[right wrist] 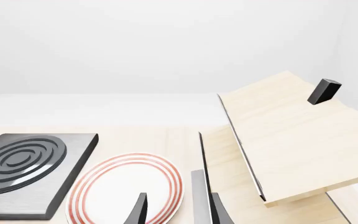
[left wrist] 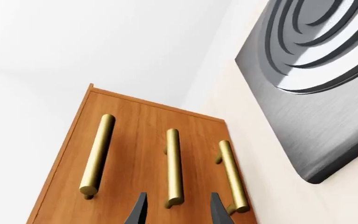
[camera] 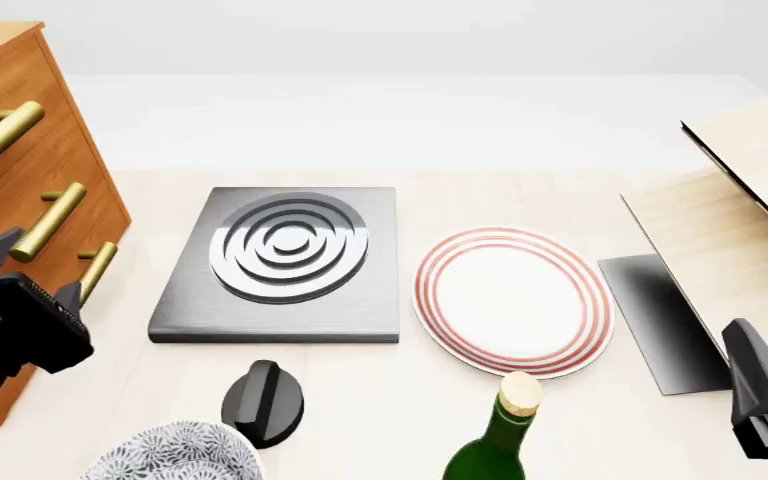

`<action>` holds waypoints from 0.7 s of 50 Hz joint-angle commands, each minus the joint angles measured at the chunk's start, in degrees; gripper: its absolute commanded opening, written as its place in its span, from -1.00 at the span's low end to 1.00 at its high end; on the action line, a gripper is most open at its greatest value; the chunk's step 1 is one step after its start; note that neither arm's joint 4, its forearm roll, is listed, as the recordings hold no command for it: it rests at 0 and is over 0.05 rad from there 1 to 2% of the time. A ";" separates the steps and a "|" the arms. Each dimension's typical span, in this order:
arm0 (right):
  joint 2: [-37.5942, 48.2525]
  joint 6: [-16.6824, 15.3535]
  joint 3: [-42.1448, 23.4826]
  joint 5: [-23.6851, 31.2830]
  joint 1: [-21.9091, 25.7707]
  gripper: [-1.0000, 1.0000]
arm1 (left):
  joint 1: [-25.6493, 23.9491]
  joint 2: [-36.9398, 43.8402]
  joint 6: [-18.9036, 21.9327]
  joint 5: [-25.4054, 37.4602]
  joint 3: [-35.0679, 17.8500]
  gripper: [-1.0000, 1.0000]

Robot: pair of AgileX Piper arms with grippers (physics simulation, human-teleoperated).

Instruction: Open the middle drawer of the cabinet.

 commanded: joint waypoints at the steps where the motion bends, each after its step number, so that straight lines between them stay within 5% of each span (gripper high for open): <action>1: -0.09 -0.13 0.20 -0.25 0.13 1.00 | 1.99 2.83 -0.85 -3.11 0.09 1.00; 35: -0.06 -0.15 0.20 -0.25 0.13 1.00 | 3.38 11.91 -2.08 -7.46 -4.79 1.00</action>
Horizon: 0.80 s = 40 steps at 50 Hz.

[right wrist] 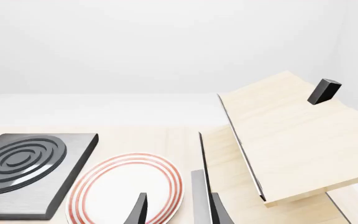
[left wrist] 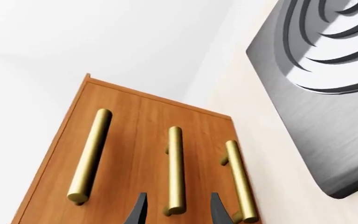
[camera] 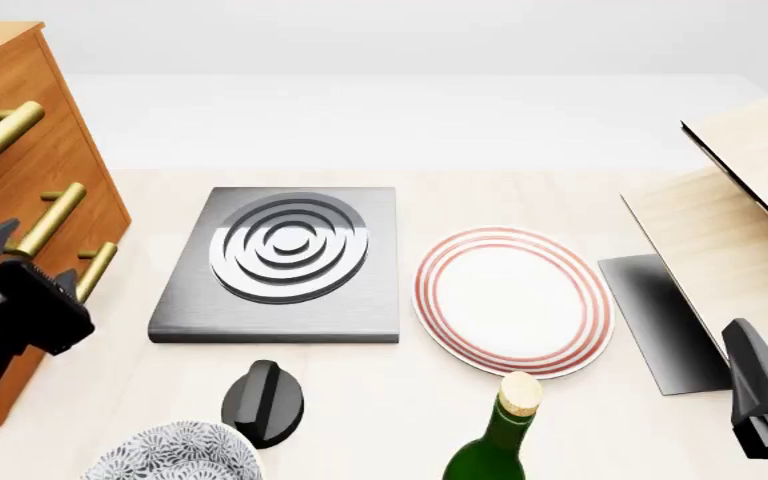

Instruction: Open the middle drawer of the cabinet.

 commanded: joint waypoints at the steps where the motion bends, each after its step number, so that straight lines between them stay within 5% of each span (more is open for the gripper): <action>1: -0.08 -0.11 0.20 -0.25 0.11 1.00 | 0.71 2.65 -1.25 -1.51 -1.02 1.00; 40: -0.10 -0.16 0.20 -0.24 0.11 1.00 | 2.99 9.28 -1.60 -6.49 -2.30 1.00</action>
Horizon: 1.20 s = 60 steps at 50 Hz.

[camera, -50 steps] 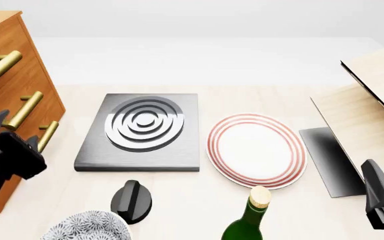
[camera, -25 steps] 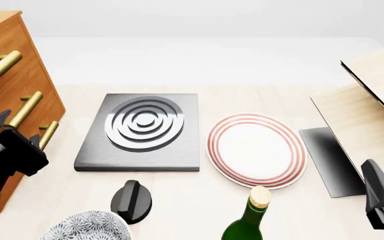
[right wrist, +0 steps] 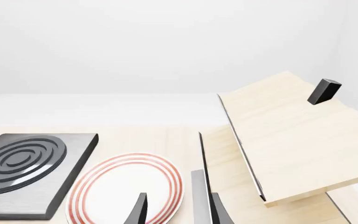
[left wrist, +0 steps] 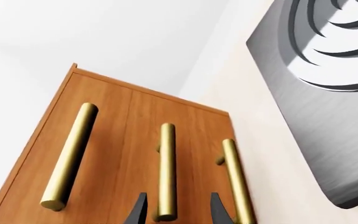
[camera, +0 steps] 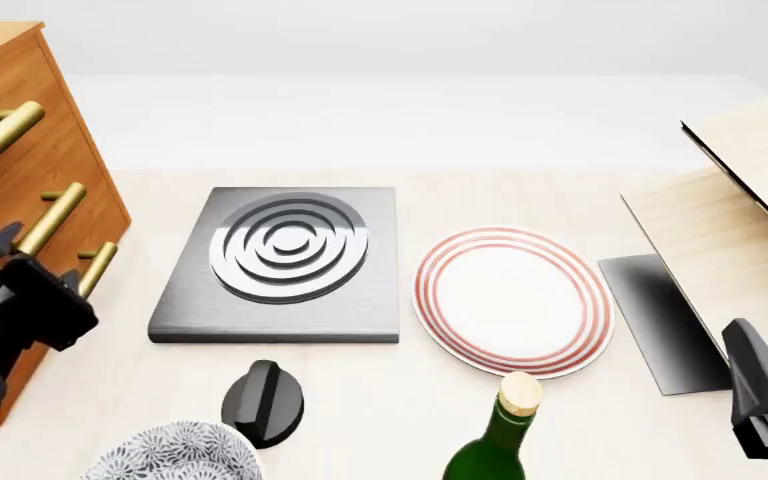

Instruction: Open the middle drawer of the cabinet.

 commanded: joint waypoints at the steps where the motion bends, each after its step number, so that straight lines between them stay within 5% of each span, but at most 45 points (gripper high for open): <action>1: -0.08 -0.17 0.20 -0.24 0.12 1.00 | 1.40 1.03 -0.61 -1.58 0.18 1.00; 60: -0.08 -0.15 0.20 -0.25 0.13 1.00 | 7.97 8.43 0.41 -6.66 -1.88 1.00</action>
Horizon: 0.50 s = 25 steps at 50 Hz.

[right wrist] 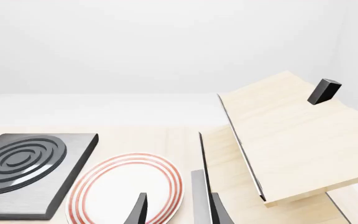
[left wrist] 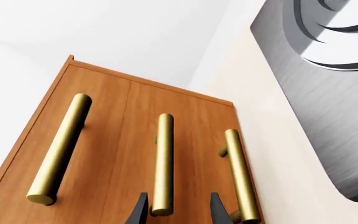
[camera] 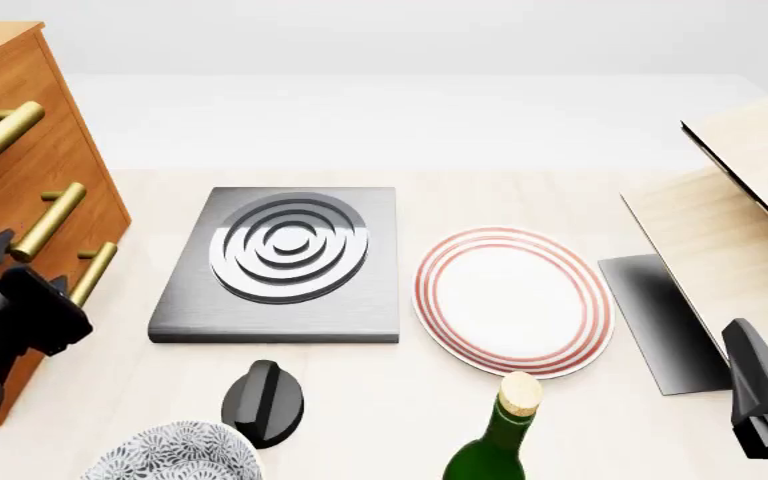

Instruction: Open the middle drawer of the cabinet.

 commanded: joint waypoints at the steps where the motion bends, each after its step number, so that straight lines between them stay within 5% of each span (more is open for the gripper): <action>1: -0.09 -0.13 0.20 -0.25 0.12 1.00 | 4.54 2.89 -1.96 0.06 -1.92 1.00; 11: -0.07 -0.16 0.20 -0.25 0.13 1.00 | 5.55 3.35 -1.97 0.02 -2.09 1.00; 12: -0.07 -0.14 0.20 -0.25 0.11 1.00 | 5.50 3.29 -1.92 0.01 -2.04 -1.00; 25: -0.07 -0.14 0.20 -0.25 0.11 1.00 | 5.89 2.59 -1.82 0.01 -1.16 -1.00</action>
